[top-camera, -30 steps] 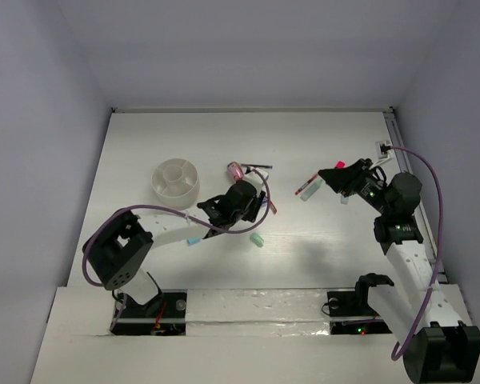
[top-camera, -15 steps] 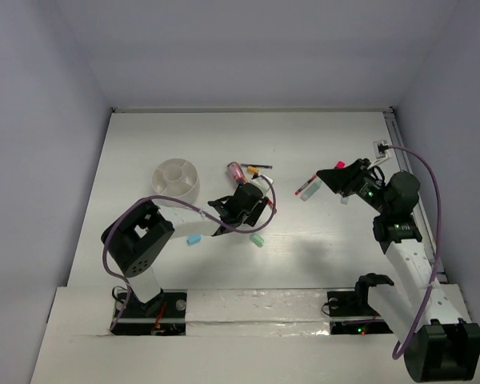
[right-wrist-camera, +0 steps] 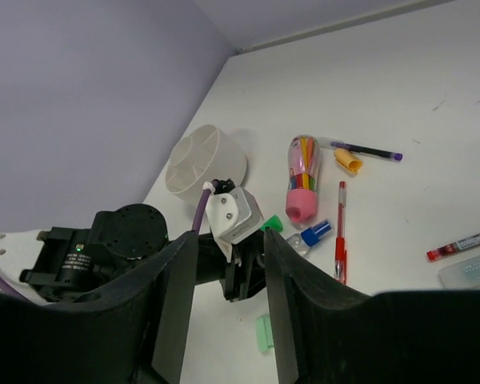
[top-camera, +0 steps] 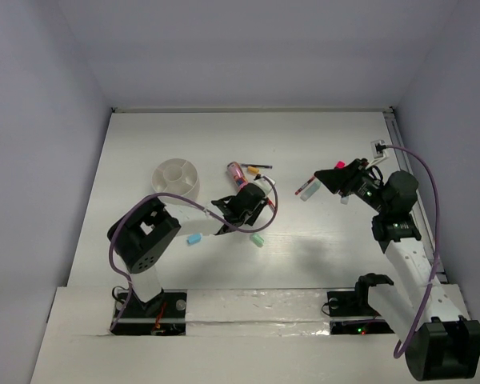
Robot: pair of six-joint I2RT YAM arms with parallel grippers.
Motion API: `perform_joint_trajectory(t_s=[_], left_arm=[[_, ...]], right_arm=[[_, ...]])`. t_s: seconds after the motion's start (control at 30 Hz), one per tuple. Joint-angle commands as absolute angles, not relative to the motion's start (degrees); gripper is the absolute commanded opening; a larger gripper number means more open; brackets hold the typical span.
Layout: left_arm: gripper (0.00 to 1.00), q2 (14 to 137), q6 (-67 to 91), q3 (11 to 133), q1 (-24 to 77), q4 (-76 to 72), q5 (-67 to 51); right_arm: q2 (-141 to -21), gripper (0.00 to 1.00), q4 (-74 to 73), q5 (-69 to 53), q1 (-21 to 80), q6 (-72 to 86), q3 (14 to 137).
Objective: Sort the stationery into containers
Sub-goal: Pick up the stationery from the center of the board.
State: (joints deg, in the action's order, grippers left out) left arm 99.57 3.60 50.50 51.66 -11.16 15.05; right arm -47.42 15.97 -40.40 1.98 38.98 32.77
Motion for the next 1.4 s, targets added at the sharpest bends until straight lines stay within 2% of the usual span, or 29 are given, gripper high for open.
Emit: perform_joint_trajectory(t_s=[0.0,0.03,0.13,0.23,0.3,0.43,0.7,0.9,1.03,1.17,1.2,1.27,1.3,1.37], left_arm=[[0.27,98.88,3.6,52.12,51.77,-12.3,15.12],[0.18,98.27,3.78,52.03,51.77,-12.22,15.29],[0.05,96.25,4.48,51.51,51.77,-12.04,15.38],[0.01,91.78,5.45,50.8,52.29,-11.86,15.03],[0.0,88.7,5.97,49.67,52.82,-12.39,14.59],[0.0,77.56,8.87,47.2,52.82,-14.23,13.98],[0.0,59.17,14.93,38.5,51.51,-22.23,6.16],[0.0,46.86,19.86,30.6,50.45,-25.75,2.2],[0.0,39.22,20.22,28.57,50.45,-23.65,3.77],[0.0,34.46,20.39,27.25,49.92,-21.89,5.88],[0.0,33.84,20.39,26.9,49.92,-21.71,6.24],[0.0,32.44,20.74,26.28,49.92,-21.27,7.64],[0.0,32.08,20.66,26.11,49.92,-20.92,8.08],[0.0,31.2,20.65,25.84,49.92,-20.48,8.7]], right_arm=[[-47.81,0.47,19.51,-41.31,2.55,38.32,32.17],[-47.9,0.49,19.51,-41.22,2.55,38.23,32.17],[-48.34,0.58,19.34,-41.4,3.08,37.97,32.34],[-48.69,0.71,18.9,-41.31,4.21,37.44,32.69],[-49.22,0.79,18.63,-41.13,4.74,37.18,32.96],[-51.41,0.87,15.14,-40.26,8.78,34.9,35.59],[-59.05,0.98,13.36,-30.16,28.62,31.82,48.14],[-69.68,0.99,15.29,-25.93,36.91,31.02,56.24],[-74.87,0.93,15.65,-24.26,40.51,30.85,60.89],[-79.36,0.91,13.89,-23.03,43.94,29.27,64.59],[-80.76,0.85,13.97,-23.2,44.9,29.18,65.03],[-81.82,0.81,14.32,-23.38,46.22,29.18,66.09],[-82.52,0.74,14.59,-23.29,46.23,29.18,66.35],[-82.97,0.7,15.2,-23.29,46.85,29.18,66.62]])
